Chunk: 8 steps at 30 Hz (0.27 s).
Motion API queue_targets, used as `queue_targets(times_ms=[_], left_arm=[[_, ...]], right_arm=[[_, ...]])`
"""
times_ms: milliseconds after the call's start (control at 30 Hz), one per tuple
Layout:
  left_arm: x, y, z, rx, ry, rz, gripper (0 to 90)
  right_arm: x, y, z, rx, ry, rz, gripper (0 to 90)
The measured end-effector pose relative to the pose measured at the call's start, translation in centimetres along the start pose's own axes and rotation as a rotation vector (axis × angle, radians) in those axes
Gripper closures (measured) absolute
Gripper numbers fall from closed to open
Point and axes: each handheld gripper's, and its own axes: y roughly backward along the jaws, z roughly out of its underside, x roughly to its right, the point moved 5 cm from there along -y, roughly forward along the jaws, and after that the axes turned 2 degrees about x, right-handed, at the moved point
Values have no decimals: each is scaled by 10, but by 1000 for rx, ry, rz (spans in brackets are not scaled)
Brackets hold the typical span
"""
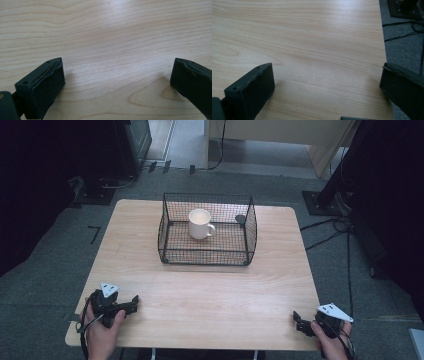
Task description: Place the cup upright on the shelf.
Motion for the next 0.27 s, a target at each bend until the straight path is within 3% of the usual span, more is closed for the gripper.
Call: queue_targets(times_ms=[267], left_arm=[[0, 0, 0, -1, -2, 2, 0]], right_arm=[[0, 0, 0, 2, -5, 8, 0]])
